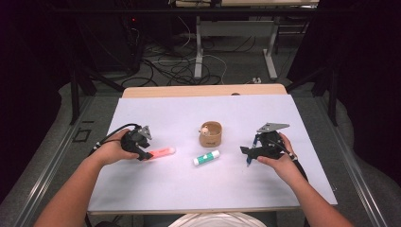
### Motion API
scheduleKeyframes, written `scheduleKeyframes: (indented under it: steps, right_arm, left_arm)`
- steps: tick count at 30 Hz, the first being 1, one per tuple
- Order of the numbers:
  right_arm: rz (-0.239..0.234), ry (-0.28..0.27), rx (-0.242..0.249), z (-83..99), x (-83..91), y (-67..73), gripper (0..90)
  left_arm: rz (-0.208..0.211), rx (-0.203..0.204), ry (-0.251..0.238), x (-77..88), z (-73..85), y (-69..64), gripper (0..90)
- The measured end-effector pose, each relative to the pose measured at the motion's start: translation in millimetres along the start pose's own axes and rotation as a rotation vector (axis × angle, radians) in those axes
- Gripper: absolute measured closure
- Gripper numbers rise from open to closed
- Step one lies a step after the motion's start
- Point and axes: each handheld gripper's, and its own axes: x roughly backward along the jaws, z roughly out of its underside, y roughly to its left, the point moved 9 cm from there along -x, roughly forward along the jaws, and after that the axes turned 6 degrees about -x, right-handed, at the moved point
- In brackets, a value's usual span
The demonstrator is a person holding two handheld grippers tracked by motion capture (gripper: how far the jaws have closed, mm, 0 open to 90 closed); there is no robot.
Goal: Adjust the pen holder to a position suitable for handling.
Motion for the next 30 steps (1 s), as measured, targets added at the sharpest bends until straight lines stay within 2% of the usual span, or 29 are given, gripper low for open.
scheduleKeyframes:
  steps: [2,21,27,30]
  right_arm:
    - [0.004,0.014,0.002,1.1,0.0,0.0,15.4]
    - [-0.007,0.023,-0.002,2.6,-2.0,0.8,15.5]
    - [-0.01,0.011,-0.01,1.7,-2.3,-0.4,15.5]
    - [-0.006,0.025,-0.008,2.8,-2.5,-1.4,15.5]
  left_arm:
    - [0.004,-0.001,0.003,-0.9,-0.1,-0.1,48.5]
    - [0.032,-0.044,0.061,-11.9,1.8,-4.8,55.8]
    - [0.054,-0.046,0.064,-13.3,1.4,-5.7,59.3]
    - [0.059,-0.051,0.065,-13.3,1.5,-5.7,60.7]
